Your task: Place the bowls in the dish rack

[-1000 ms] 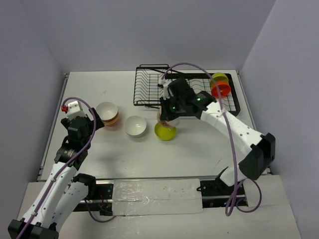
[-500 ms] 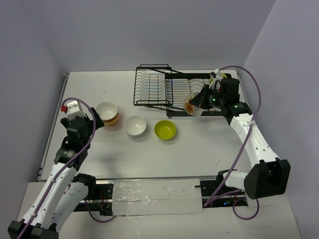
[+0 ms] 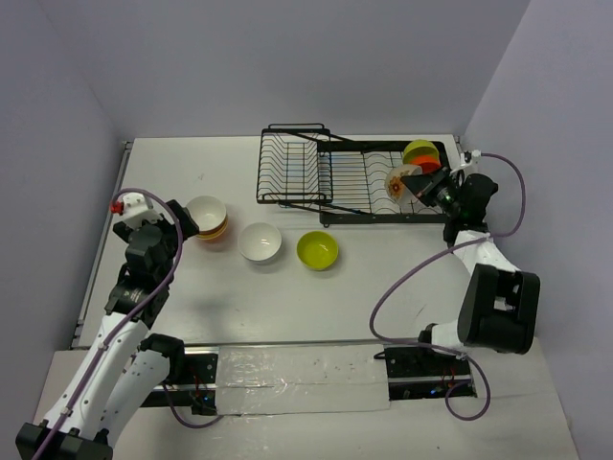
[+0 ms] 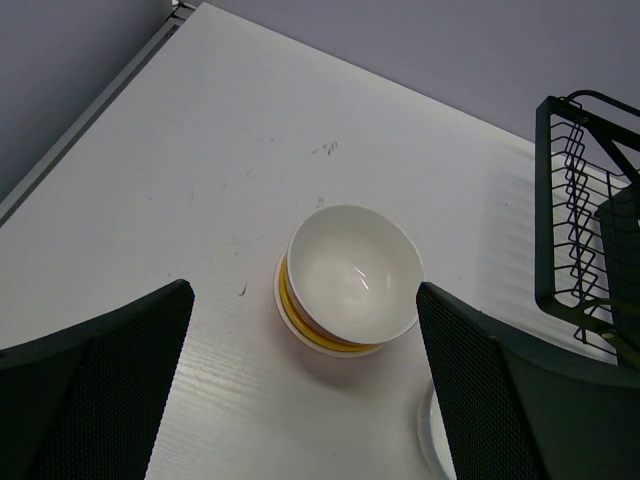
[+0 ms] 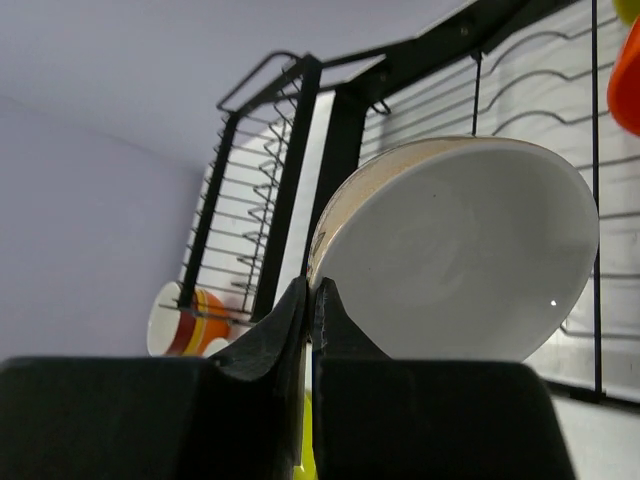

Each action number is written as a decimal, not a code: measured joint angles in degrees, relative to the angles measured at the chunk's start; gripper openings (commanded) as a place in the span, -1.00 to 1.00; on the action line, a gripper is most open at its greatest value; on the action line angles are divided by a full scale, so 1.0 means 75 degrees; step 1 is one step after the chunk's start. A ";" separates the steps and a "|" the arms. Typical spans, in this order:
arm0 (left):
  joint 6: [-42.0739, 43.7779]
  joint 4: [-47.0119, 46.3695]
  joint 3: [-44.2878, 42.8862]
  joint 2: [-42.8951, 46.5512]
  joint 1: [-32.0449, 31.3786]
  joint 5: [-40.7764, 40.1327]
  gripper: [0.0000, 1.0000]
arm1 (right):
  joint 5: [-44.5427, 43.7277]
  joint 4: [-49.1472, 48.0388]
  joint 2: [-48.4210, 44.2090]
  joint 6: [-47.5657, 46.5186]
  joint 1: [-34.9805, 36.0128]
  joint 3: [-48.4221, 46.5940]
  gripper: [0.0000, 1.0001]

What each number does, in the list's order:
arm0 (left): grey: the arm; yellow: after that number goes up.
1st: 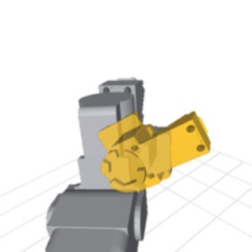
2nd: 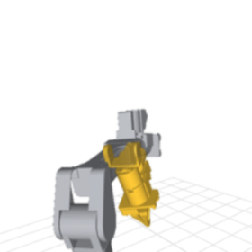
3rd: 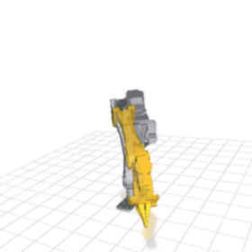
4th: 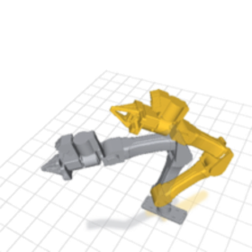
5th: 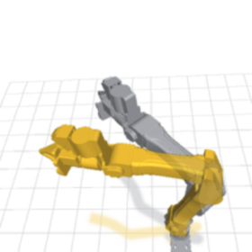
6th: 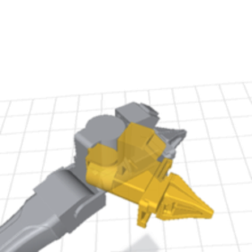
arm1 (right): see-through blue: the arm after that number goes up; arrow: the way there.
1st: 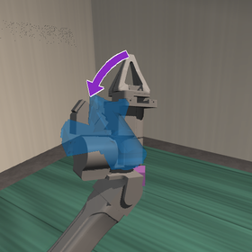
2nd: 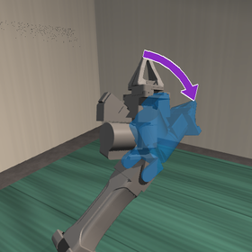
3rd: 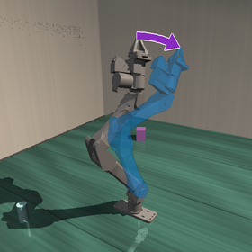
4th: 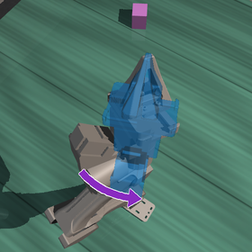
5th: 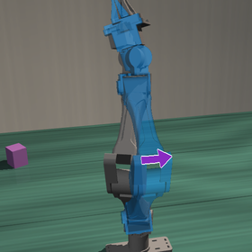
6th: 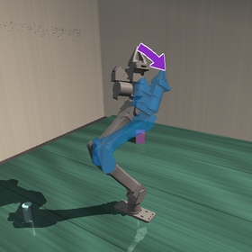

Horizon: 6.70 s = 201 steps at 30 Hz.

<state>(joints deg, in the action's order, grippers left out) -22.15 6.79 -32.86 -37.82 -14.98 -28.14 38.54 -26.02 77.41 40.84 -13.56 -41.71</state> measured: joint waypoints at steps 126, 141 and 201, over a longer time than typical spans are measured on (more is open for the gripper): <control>-0.0469 -0.0122 0.0446 0.0391 0.0000 -0.0493 0.99 | -0.3209 0.5164 -0.1236 -0.4788 0.5377 -0.0857 0.43; 0.0003 0.0708 0.0251 0.0667 0.0000 -0.0425 0.99 | -0.3990 0.6822 0.1428 -0.5406 0.7933 -0.2696 0.25; 0.0064 0.0682 0.0251 0.0495 0.0000 -0.0224 0.98 | -0.0848 0.9142 0.1072 -0.4919 0.3853 -0.7210 -1.00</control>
<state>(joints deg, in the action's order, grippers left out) -21.67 11.90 -30.98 -34.11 -14.98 -29.82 32.18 42.54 85.45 3.95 15.33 -95.79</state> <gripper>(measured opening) 0.991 0.026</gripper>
